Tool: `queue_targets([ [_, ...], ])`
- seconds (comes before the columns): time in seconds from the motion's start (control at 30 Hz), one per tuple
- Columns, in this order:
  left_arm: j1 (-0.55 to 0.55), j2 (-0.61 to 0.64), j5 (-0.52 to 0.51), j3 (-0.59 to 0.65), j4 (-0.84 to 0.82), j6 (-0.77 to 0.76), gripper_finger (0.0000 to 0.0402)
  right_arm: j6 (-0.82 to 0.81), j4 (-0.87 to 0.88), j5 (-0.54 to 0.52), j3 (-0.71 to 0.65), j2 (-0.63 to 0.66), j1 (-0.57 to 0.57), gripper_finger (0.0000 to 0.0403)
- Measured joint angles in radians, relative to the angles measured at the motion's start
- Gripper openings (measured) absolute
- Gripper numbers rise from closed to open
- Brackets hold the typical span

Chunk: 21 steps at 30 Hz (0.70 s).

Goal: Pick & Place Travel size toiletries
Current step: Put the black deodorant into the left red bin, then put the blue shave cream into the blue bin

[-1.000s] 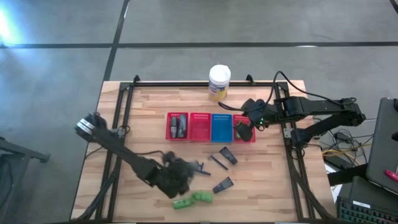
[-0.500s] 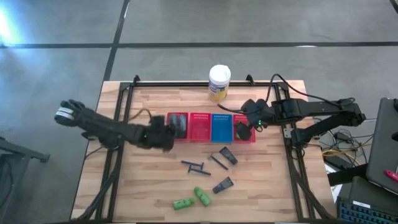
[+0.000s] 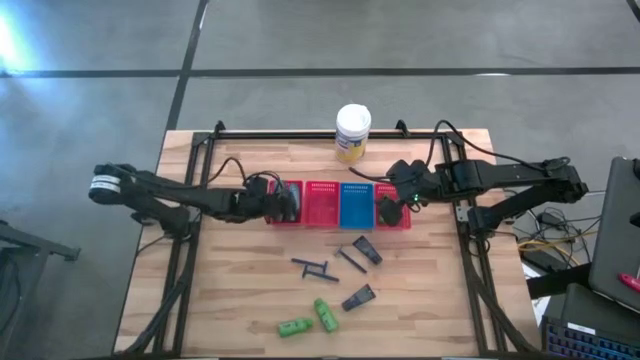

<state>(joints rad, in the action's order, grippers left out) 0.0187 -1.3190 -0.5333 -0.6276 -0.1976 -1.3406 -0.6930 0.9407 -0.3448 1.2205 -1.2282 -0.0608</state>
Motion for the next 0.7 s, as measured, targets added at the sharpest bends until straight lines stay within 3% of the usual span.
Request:
queue_targets([
  [0.1,0.007,-0.014,-0.001,0.007,-0.008,0.040,0.0213,0.003,-0.012,-0.003,0.000,0.000,0.000,0.0366],
  [0.2,0.006,-0.014,-0.006,0.006,-0.003,0.065,0.0246,0.004,-0.012,0.015,0.000,0.000,0.000,0.0366],
  [0.43,0.006,-0.008,-0.024,0.000,-0.003,0.078,0.0314,-0.017,-0.013,0.219,-0.052,-0.011,-0.001,0.0366],
  [0.7,-0.025,0.092,0.004,-0.035,-0.006,0.269,0.0332,-0.169,-0.013,0.339,-0.175,-0.107,-0.096,0.0366],
])
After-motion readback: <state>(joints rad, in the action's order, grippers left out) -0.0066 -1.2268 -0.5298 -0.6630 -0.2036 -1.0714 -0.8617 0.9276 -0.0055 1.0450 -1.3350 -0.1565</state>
